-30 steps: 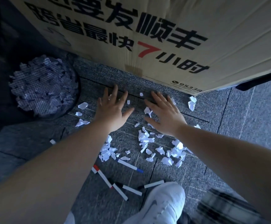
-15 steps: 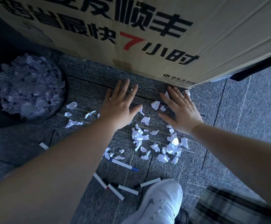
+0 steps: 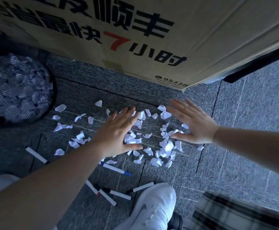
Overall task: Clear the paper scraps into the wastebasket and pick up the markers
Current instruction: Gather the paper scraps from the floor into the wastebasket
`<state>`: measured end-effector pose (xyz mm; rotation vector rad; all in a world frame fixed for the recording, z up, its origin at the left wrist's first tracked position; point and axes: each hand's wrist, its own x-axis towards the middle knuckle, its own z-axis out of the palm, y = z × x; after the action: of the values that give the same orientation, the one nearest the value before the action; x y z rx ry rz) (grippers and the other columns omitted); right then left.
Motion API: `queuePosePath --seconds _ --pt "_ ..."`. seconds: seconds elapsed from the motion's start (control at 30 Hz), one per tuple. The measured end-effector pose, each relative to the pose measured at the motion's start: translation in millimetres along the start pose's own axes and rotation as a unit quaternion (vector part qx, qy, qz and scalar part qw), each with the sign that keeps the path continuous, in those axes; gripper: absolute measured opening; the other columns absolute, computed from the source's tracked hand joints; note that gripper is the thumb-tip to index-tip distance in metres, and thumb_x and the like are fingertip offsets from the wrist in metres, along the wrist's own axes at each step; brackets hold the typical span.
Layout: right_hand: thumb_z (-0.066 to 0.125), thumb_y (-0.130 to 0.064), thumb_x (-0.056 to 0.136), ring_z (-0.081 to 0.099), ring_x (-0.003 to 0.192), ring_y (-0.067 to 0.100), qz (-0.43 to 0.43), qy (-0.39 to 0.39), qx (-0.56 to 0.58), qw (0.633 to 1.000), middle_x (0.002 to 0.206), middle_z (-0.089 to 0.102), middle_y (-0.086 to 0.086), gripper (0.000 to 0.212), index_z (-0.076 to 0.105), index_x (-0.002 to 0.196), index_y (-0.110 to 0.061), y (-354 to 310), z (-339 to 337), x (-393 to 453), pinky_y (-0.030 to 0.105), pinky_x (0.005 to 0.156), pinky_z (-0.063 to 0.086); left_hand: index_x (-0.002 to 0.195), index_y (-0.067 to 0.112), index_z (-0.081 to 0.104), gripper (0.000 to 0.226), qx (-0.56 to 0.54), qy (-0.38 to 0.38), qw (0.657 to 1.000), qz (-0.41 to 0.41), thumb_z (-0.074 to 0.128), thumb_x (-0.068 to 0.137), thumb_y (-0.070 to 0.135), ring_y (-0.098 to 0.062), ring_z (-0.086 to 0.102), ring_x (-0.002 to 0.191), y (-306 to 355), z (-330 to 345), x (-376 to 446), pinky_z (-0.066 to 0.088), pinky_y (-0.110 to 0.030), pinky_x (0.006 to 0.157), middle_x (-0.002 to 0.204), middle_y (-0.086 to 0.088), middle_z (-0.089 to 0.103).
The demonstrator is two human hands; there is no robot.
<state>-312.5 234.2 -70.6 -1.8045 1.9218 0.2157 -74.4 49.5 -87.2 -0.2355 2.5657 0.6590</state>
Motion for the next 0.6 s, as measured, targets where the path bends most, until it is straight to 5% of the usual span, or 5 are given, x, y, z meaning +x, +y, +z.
queuePosePath --seconds 0.17,0.4,0.6 --pt "0.014 -0.076 0.084 0.005 0.145 0.024 0.049 -0.036 0.001 0.998 0.157 0.006 0.006 0.084 -0.004 0.148 -0.024 12.3 22.7 -29.7 0.049 0.115 0.008 0.141 0.029 -0.029 0.112 0.020 0.005 1.000 0.001 0.016 0.061 0.093 -0.024 -0.023 0.141 9.4 12.8 -1.3 -0.003 -0.052 0.116 0.150 -0.001 -0.035" --pt "0.011 -0.075 0.084 0.007 0.144 0.023 0.164 0.010 0.083 0.983 0.156 0.008 0.004 0.082 0.002 0.148 -0.025 -23.5 44.0 -26.6 0.054 0.115 0.003 0.146 0.026 -0.019 0.112 -0.010 0.061 0.998 -0.027 0.023 0.065 0.091 -0.026 -0.017 0.143 9.8 22.6 3.1 0.001 -0.049 0.116 0.153 -0.005 -0.028" --pt "0.009 -0.073 0.086 0.002 0.145 0.022 0.116 0.006 0.088 0.989 0.157 0.005 0.003 0.080 0.001 0.148 -0.024 -49.4 43.8 -6.3 0.053 0.115 0.001 0.145 0.027 -0.022 0.109 -0.001 0.057 0.998 -0.032 0.025 0.067 0.088 -0.023 -0.019 0.143 15.4 20.6 5.3 0.002 -0.048 0.118 0.153 -0.004 -0.029"
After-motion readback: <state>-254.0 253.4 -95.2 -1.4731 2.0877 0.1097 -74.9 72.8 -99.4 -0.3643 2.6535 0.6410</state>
